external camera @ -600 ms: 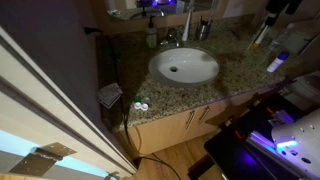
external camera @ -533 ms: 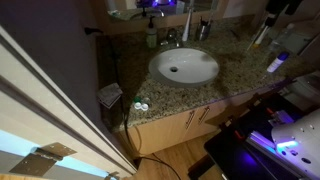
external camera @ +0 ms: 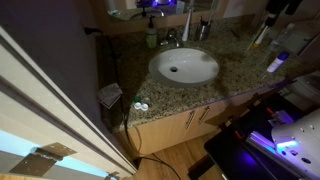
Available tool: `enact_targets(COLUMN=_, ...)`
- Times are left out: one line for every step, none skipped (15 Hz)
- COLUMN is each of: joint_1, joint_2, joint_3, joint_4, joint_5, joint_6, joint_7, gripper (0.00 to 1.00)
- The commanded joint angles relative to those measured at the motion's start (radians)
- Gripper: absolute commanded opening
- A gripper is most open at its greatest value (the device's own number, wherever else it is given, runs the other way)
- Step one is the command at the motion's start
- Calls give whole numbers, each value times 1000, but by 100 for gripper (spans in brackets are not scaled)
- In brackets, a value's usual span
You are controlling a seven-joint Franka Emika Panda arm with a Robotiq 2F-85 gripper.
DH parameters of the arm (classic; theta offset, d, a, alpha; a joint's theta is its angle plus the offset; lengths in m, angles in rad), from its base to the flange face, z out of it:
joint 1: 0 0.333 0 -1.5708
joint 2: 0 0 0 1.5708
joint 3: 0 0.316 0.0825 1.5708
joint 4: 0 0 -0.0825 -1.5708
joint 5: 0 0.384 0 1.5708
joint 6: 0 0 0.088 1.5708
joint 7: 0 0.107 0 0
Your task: Pick the clear bottle on the left and put it near the sink
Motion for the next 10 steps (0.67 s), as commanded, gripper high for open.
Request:
enact_targets(joint_1=-27, joint_2=1, joint_3=5, joint_4=7, joint_5=-43, joint_6=68, joint_7=70, gripper=100)
enact_targets(joint_1=-56, joint_2=18, joint_3=-23, joint_4=22, joint_5=-49, joint_6=70, joint_7=104, gripper=100)
enact_targets(joint_1=-77, joint_2=17, joint_3=-49, joint_4=24, joint_5=-69, joint_6=81, joint_7=123, gripper=100)
enact_targets(joint_1=-105, joint_2=14, joint_3=-88, joint_4=28, joint_5=-92, joint_6=82, joint_7=125, gripper=100)
enact_targets(joint_1=-131, joint_2=11, joint_3=-121, joint_4=30, joint_5=-110, joint_6=84, joint_7=133, gripper=100)
enact_targets(joint_1=-161, joint_2=0, joint_3=-162, joint_4=33, joint_5=-131, joint_6=81, joint_7=130, gripper=100)
enact_targets(joint_1=-190, joint_2=-6, joint_3=-202, joint_4=37, joint_5=-144, joint_6=75, joint_7=129, gripper=100)
enact_targets(joint_1=-220, joint_2=-5, joint_3=-236, joint_4=46, joint_5=-154, joint_6=72, joint_7=135, gripper=100)
enact_targets(joint_1=-253, joint_2=-2, joint_3=-276, joint_4=60, joint_5=-163, joint_6=68, joint_7=133, gripper=100)
enact_targets(joint_1=-283, joint_2=8, joint_3=-310, joint_4=80, joint_5=-165, joint_6=61, joint_7=137, gripper=100)
